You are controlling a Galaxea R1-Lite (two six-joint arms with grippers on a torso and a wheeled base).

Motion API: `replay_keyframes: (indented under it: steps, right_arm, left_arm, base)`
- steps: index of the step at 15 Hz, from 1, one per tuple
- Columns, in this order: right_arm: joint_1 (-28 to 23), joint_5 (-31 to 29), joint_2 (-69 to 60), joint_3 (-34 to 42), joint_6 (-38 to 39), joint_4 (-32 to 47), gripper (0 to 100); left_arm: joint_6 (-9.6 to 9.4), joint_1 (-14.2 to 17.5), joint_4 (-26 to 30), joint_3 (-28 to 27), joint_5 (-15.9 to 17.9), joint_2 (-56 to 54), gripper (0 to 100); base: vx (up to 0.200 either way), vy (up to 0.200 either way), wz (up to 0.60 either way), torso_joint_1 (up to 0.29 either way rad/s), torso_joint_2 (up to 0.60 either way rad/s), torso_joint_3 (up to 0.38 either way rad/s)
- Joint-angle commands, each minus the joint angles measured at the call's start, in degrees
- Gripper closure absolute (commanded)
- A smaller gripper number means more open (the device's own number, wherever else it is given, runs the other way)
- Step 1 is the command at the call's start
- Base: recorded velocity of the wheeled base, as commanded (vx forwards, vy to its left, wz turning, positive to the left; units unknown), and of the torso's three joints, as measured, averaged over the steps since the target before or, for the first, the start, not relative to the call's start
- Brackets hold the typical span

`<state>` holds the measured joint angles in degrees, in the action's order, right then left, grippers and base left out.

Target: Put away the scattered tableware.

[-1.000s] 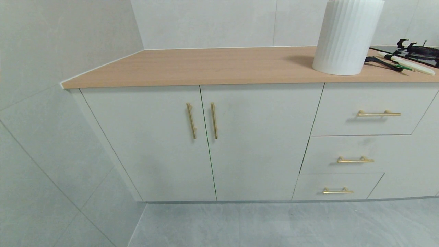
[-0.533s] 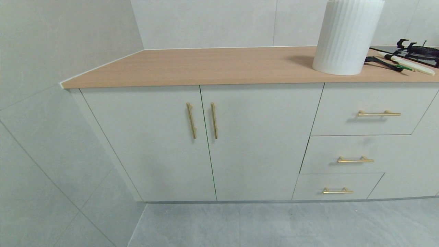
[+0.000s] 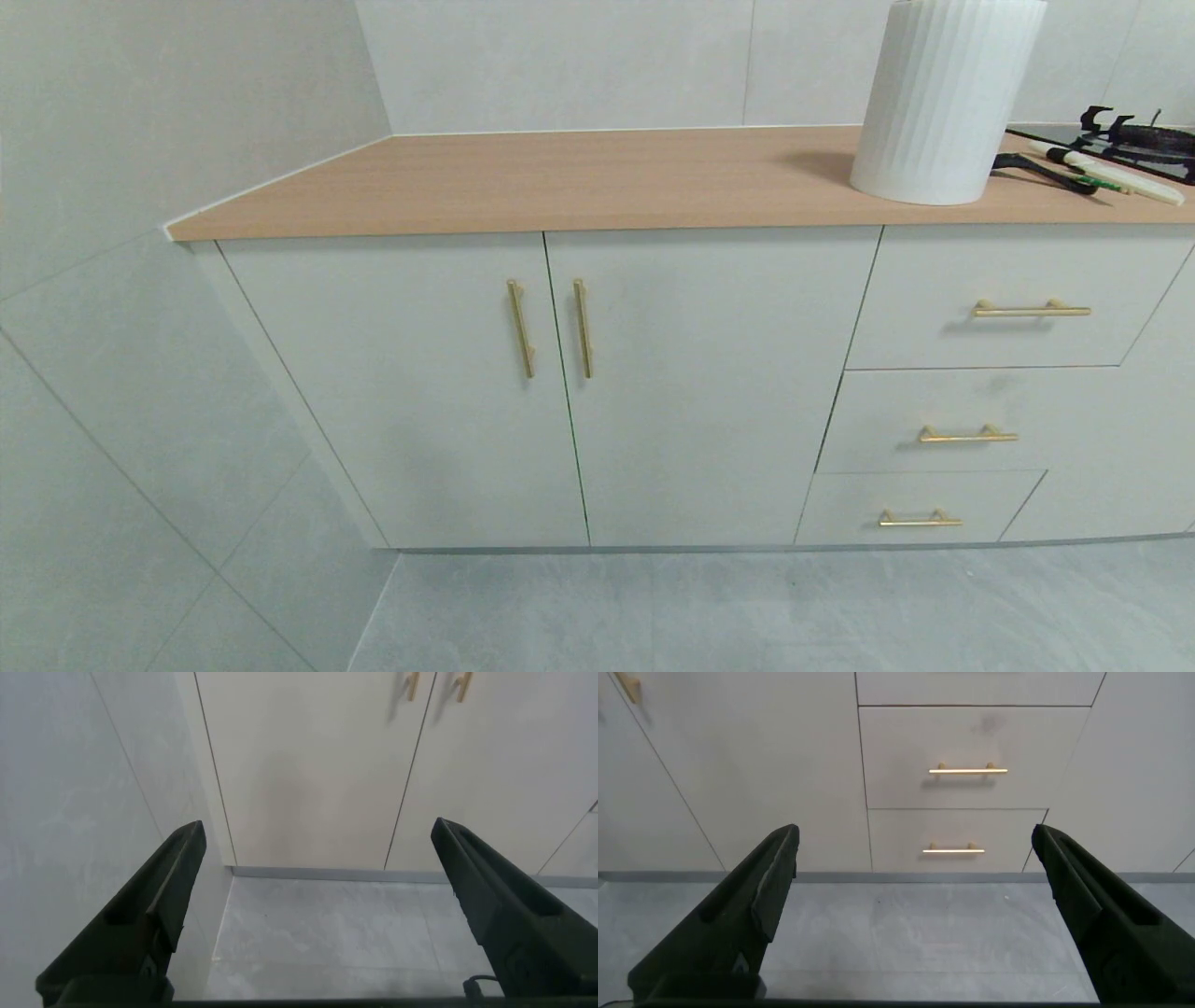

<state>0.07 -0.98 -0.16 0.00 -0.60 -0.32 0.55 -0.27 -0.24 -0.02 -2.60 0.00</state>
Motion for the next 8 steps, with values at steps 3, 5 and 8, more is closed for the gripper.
replay_keyframes:
  steps: [3,5,8]
  right_arm:
    - [0.0,0.0,0.2,0.0,0.0,0.0,0]
    - [0.0,0.0,0.2,0.0,0.0,0.0,0]
    - [0.0,0.0,0.2,0.0,0.2,0.0,0]
  left_arm:
    - [0.07,0.0,0.0,0.0,0.0,0.0,0]
    - [0.07,0.0,0.0,0.0,0.0,0.0,0]
    - [0.07,0.0,0.0,0.0,0.0,0.0,0]
  base:
    - [0.0,-0.067,0.0,0.001,0.0,0.001]
    - [0.0,-0.2,0.0,0.0,0.0,0.005]
    - [0.0,-0.2,0.0,0.004,0.0,0.005]
